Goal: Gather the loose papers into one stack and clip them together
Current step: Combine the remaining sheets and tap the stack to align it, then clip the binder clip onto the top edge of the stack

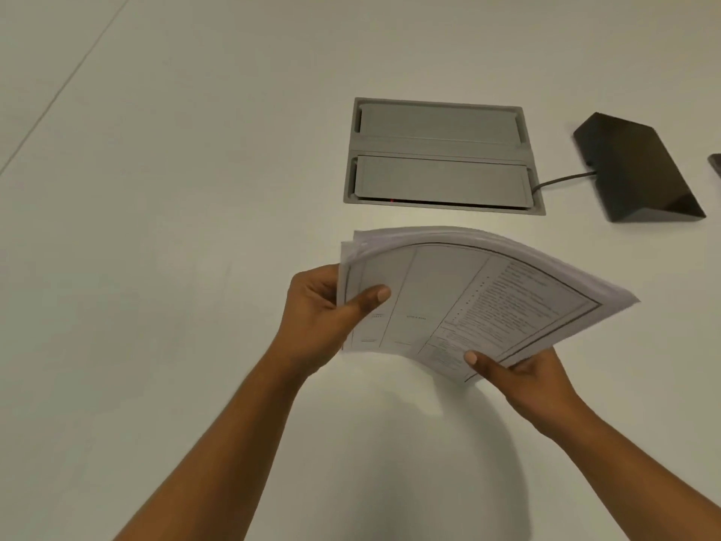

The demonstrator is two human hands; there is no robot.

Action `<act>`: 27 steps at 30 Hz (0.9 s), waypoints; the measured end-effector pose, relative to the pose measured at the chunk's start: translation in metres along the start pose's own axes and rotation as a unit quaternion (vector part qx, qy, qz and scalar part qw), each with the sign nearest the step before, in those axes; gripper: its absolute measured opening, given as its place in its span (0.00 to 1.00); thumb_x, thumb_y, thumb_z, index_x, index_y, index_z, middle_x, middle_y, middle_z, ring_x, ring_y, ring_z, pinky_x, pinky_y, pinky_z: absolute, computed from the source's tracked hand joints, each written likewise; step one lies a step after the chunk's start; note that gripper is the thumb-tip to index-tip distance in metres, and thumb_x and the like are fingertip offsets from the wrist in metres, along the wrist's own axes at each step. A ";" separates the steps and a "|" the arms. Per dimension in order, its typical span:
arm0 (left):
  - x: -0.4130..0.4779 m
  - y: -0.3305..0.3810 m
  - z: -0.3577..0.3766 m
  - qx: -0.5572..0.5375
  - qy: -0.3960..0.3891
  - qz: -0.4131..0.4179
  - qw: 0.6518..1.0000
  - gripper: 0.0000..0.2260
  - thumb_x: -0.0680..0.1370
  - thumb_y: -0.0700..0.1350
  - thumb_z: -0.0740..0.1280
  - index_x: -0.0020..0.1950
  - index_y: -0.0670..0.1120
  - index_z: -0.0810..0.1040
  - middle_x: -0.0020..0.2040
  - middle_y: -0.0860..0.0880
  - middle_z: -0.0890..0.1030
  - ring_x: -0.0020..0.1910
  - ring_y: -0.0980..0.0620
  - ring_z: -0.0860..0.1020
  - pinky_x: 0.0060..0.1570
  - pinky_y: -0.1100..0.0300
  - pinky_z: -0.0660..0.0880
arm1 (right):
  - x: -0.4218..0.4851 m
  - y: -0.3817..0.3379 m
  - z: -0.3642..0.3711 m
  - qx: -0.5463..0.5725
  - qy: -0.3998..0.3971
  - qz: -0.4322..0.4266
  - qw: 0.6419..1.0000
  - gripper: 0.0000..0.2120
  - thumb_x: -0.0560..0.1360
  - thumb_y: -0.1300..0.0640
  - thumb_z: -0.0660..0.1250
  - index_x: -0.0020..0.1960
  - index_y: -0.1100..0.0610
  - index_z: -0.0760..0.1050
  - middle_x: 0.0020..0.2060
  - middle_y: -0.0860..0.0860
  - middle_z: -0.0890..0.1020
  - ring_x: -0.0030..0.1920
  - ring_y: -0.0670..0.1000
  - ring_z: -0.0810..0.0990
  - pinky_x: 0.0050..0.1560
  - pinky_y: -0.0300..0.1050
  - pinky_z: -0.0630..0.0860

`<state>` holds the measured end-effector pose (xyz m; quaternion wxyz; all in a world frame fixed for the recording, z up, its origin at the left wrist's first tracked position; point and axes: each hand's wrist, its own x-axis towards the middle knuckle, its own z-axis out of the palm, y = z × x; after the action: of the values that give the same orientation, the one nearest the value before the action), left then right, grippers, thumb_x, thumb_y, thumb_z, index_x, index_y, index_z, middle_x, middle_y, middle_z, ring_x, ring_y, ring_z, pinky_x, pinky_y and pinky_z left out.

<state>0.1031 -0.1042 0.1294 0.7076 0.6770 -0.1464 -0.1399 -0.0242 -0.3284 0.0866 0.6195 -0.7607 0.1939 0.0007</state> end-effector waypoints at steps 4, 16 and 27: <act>-0.002 -0.009 0.009 0.030 -0.020 -0.012 0.999 0.26 0.72 0.36 0.74 0.44 0.72 0.82 0.41 0.64 0.85 0.44 0.61 0.84 0.46 0.61 0.83 | 0.008 0.004 0.005 0.002 0.001 -0.006 1.000 0.23 0.68 0.53 0.73 0.59 0.38 0.71 0.50 0.30 0.82 0.54 0.32 0.79 0.45 0.29 0.77; -0.006 -0.049 0.012 0.008 0.041 -0.125 0.991 0.08 0.73 0.43 0.74 0.46 0.57 0.83 0.41 0.61 0.87 0.47 0.57 0.86 0.46 0.63 0.82 | 0.024 0.012 -0.003 -0.041 -0.010 0.033 0.999 0.12 0.75 0.52 0.66 0.59 0.46 0.75 0.48 0.34 0.81 0.45 0.26 0.79 0.42 0.24 0.75; 0.027 -0.077 0.001 -0.130 0.123 -0.162 0.970 0.08 0.80 0.42 0.66 0.56 0.47 0.83 0.55 0.46 0.86 0.58 0.46 0.83 0.59 0.49 0.79 | 0.036 0.047 -0.007 0.072 -0.188 0.237 0.950 0.17 0.77 0.58 0.66 0.64 0.59 0.76 0.57 0.56 0.85 0.58 0.57 0.83 0.60 0.58 0.78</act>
<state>0.1275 -0.1188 0.0534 0.7702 0.6055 0.0730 -0.1866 -0.0063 -0.3528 0.0354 0.6798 -0.6323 0.2481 0.2767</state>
